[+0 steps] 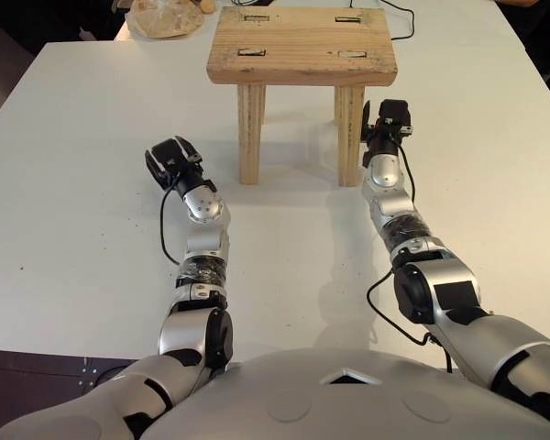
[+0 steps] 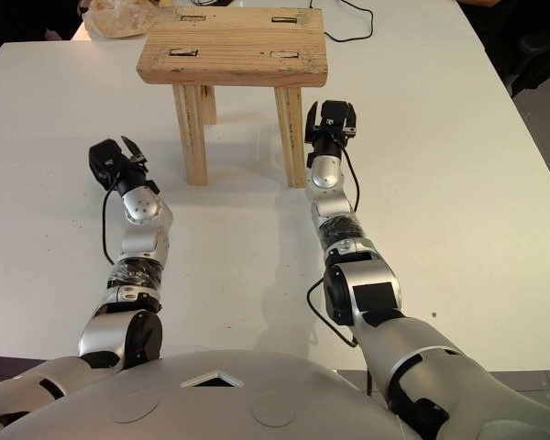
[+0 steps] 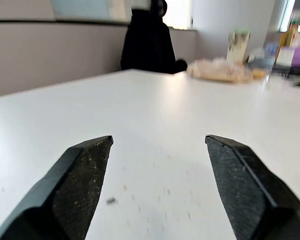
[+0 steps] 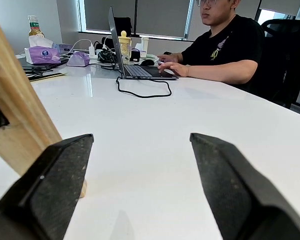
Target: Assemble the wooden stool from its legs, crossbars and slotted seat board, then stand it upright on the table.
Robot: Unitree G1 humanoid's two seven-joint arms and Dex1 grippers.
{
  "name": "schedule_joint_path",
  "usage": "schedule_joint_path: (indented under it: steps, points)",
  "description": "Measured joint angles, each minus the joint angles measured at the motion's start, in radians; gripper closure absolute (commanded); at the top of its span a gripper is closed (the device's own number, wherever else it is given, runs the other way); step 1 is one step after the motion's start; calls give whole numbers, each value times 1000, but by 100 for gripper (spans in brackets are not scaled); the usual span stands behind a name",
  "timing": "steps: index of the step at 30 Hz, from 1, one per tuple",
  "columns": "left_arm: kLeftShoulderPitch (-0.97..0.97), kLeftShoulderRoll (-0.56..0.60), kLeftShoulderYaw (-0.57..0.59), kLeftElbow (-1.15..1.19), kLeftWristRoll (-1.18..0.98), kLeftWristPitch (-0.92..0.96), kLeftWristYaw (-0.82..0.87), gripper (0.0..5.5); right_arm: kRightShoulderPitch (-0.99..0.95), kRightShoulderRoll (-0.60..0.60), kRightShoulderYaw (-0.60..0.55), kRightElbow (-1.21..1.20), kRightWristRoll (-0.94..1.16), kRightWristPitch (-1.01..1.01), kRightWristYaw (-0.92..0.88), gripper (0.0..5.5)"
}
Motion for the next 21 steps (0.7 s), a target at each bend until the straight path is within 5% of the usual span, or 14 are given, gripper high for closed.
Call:
schedule_joint_path:
  steps: [10, 21]
  points:
    - [3, 19, 63, 2, -69, -164, -25, 206, 51, 43, -6, -13, 0, -12, -54, 191]
    - [-149, 92, 120, -399, -62, 120, 41, 206, -30, -48, -76, -504, -43, 177, -254, 191]
